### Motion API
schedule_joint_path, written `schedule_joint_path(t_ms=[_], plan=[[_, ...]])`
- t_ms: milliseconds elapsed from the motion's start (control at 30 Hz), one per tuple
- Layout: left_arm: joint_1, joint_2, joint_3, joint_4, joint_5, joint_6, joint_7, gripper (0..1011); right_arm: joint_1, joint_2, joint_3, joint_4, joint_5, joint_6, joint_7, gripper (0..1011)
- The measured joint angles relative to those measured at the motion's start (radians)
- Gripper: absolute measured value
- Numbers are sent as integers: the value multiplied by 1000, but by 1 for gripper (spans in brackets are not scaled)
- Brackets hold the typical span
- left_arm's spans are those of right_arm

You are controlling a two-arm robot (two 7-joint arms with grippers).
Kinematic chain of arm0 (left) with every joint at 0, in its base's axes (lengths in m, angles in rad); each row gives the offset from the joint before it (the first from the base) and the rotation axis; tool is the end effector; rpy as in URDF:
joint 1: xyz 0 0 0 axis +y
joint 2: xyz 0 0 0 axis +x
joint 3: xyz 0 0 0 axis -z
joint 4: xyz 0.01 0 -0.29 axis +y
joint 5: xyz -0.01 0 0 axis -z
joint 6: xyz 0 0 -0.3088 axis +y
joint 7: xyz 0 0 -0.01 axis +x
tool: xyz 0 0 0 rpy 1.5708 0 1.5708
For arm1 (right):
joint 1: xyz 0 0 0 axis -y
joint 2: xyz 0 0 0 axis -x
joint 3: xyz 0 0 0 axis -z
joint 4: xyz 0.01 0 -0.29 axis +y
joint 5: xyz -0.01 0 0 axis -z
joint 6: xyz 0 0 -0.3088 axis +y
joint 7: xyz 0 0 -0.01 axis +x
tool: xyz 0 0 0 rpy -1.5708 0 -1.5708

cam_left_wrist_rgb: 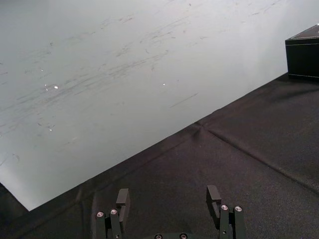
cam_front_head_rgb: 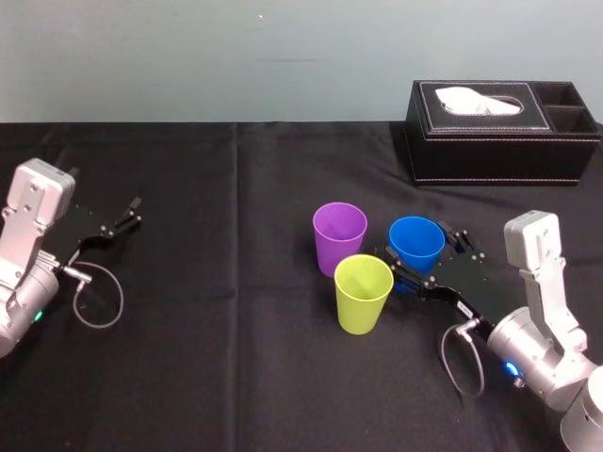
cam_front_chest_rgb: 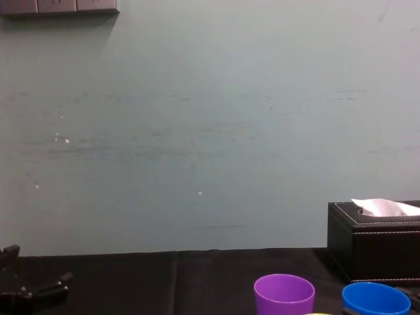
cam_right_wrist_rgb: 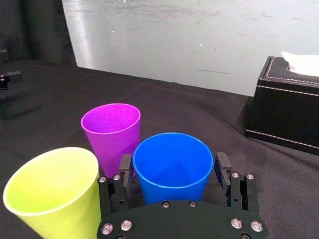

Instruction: Stack the three plastic cups sequentially using one hand.

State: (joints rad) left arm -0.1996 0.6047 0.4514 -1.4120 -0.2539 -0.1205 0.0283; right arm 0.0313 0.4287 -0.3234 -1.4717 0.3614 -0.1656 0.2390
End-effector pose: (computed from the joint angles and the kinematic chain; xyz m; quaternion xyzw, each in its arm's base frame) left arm 0.3581 0.0827 -0.3022 0.1415 -0.1325 0.5799 0.7913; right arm 0.3201 -0.0434 -0.3331 -0.0314 -0.0124 -0.5081 0.8606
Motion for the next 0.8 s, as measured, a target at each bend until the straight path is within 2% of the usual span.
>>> schedule_joint_path(t_ms=[200, 500, 600, 800], plan=[[0, 0, 0, 0, 0, 0, 0, 1011, 12, -19, 7, 18, -5, 11, 13, 1004], [0, 0, 0, 0, 0, 0, 0, 1011, 11, -16, 7, 15, -4, 11, 12, 1004], [0, 0, 0, 0, 0, 0, 0, 1011, 10, -16, 6, 14, -4, 10, 12, 972], [0, 0, 0, 0, 0, 0, 0, 1011, 9, -15, 6, 13, -4, 9, 10, 827]])
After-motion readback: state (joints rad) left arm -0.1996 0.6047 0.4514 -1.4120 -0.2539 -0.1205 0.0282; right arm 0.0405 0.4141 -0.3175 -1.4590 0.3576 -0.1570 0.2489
